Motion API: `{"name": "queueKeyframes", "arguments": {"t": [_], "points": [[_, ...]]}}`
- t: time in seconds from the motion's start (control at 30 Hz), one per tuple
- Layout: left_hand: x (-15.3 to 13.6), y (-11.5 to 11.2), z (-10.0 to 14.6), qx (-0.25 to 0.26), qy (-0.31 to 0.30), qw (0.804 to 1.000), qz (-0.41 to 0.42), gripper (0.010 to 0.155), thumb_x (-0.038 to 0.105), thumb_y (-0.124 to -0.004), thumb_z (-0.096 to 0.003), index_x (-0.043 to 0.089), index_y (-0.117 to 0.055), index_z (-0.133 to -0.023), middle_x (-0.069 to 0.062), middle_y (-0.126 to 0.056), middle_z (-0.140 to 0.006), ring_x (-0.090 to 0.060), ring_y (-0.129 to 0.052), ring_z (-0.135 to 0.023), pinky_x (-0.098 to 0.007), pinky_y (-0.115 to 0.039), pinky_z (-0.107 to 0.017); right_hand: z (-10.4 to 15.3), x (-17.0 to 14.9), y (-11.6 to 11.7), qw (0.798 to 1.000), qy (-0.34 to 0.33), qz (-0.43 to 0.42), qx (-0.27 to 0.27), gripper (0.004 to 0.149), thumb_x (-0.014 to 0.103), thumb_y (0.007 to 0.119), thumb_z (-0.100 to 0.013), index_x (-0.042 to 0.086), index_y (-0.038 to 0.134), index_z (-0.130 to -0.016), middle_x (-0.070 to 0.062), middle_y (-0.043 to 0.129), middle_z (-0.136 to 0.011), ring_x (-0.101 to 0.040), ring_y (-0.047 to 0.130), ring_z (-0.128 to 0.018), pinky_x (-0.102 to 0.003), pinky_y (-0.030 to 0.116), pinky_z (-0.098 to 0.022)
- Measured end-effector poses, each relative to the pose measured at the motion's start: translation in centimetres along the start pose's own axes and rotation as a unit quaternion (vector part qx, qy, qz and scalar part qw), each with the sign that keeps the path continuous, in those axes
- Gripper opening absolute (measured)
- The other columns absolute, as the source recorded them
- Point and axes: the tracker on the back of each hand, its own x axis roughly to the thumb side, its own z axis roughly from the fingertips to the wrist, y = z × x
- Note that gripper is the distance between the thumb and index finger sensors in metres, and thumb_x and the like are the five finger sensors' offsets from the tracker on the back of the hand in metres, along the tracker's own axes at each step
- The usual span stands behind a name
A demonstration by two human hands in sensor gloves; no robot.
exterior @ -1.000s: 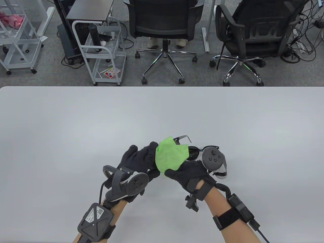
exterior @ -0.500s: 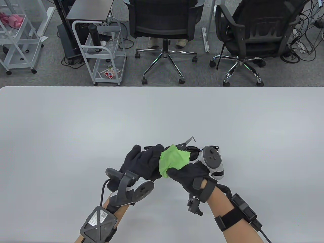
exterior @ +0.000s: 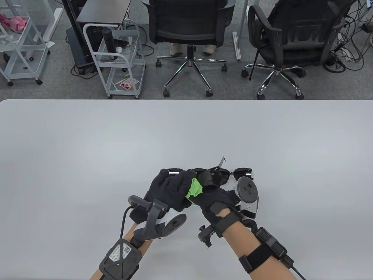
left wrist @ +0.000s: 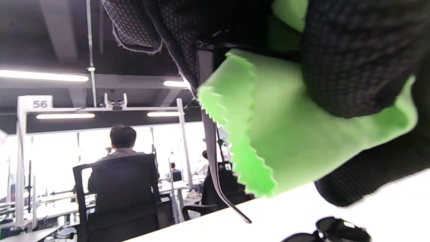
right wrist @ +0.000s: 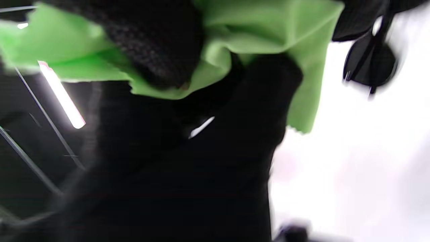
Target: Dust sunglasses
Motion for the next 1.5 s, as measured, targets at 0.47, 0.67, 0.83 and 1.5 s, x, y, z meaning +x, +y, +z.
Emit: {"name": "queueKeyframes", "arguments": {"t": [0.47,0.67,0.83,1.5], "points": [[-0.2,0.6,-0.1,0.01,-0.016,1.0,0.007,0.098,0.059,-0.101,-0.019,0.036,-0.056,-0.103,0.017,-0.081,-0.097,0.007,-0.107,-0.065,-0.036,-0.075,-0.074,-0.9,0.2,-0.3,0.997,-0.043,0.045,0.039,0.041,0.028,0.102,-0.032,0.018,0.088,-0.07,0.002,0.102,-0.065,-0.025,0.104,-0.063,-0.059,0.073,-0.058],[-0.3,0.5,-0.5,0.002,-0.004,1.0,0.03,0.099,0.059,-0.1,-0.0189,0.036,-0.056,-0.104,0.015,-0.081,-0.097,0.007,-0.107,-0.063,-0.036,-0.075,-0.074,-0.8,0.0,-0.7,0.997,-0.062,0.039,0.018,0.04,0.044,0.096,-0.037,0.018,0.092,-0.067,0.004,0.105,-0.06,-0.023,0.107,-0.057,-0.058,0.075,-0.058],[-0.9,0.3,-0.2,-0.005,-0.002,0.999,0.032,0.098,0.059,-0.101,-0.0188,0.035,-0.057,-0.103,0.016,-0.082,-0.097,0.007,-0.108,-0.063,-0.035,-0.076,-0.074,-1.2,-1.1,-0.2,0.993,-0.016,-0.042,0.112,0.044,0.024,0.092,-0.04,0.015,0.086,-0.082,-0.003,0.098,-0.079,-0.032,0.097,-0.075,-0.063,0.069,-0.059],[0.4,0.3,-0.6,-0.003,0.001,0.999,0.038,0.098,0.06,-0.1,-0.02,0.032,-0.057,-0.104,0.013,-0.082,-0.096,0.005,-0.11,-0.059,-0.035,-0.076,-0.073,-1.3,-0.5,-0.5,0.999,-0.027,0.018,0.031,0.04,0.043,0.101,-0.035,0.019,0.09,-0.065,0.003,0.102,-0.059,-0.024,0.104,-0.057,-0.059,0.073,-0.057]]}}
